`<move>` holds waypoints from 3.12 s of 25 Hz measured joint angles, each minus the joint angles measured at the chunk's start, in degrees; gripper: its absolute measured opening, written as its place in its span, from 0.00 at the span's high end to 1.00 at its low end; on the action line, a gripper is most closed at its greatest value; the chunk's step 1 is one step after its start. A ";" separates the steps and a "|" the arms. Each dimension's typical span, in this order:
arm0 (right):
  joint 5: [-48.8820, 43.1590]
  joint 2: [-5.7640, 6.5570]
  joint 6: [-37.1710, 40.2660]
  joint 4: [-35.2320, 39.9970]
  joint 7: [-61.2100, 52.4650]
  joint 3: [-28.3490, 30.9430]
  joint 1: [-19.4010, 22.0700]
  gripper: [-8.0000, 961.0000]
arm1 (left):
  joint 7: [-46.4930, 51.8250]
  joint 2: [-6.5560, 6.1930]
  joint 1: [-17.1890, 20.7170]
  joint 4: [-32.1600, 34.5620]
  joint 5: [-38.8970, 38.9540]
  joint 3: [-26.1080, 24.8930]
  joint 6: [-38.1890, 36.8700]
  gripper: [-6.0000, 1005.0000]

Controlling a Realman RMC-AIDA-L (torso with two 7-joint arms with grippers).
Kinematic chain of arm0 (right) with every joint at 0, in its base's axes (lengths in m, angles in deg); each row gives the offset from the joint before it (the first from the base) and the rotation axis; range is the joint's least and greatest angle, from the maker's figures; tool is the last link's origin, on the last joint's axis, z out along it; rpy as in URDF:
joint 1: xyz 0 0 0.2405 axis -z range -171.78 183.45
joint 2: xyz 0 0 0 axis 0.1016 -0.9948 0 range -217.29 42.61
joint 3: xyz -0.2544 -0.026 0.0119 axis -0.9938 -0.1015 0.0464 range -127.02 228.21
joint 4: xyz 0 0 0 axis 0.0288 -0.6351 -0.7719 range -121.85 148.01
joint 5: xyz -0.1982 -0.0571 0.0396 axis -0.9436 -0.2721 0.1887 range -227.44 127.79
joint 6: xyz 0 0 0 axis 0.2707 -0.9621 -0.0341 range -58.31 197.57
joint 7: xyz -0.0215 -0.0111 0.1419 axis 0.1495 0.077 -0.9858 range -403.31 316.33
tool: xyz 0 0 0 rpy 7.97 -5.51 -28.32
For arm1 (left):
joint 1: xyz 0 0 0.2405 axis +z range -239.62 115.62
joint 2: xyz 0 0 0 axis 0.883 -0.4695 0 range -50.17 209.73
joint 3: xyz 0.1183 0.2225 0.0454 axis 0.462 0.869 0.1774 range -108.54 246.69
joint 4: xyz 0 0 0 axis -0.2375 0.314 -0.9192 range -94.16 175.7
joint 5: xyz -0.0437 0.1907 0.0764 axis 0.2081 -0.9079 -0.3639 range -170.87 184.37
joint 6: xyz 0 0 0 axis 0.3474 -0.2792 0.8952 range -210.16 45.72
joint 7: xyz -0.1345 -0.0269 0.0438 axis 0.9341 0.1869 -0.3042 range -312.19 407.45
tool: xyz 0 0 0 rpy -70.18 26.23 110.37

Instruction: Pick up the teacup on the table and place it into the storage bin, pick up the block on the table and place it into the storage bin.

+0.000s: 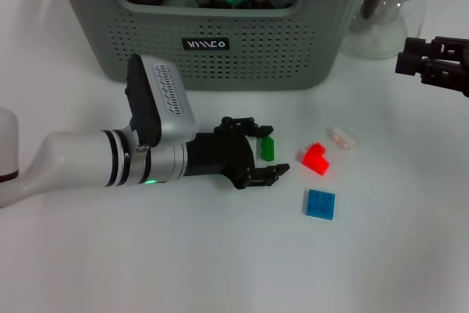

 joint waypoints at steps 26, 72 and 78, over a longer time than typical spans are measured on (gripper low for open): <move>0.01 0.00 0.00 -0.20 0.23 0.39 0.41 0.48 | 0.15 -0.02 2.25 2.00 0.17 0.61 -2.52 0.30; 0.01 -0.81 -0.32 -0.25 1.35 -0.04 0.22 0.47 | 68.06 -8.31 -5.44 53.73 -5.48 -9.85 -24.19 0.52; 0.00 -1.70 -0.27 -0.24 4.28 -0.12 0.38 0.47 | 76.48 -8.35 -15.37 41.99 -21.40 0.79 3.25 0.50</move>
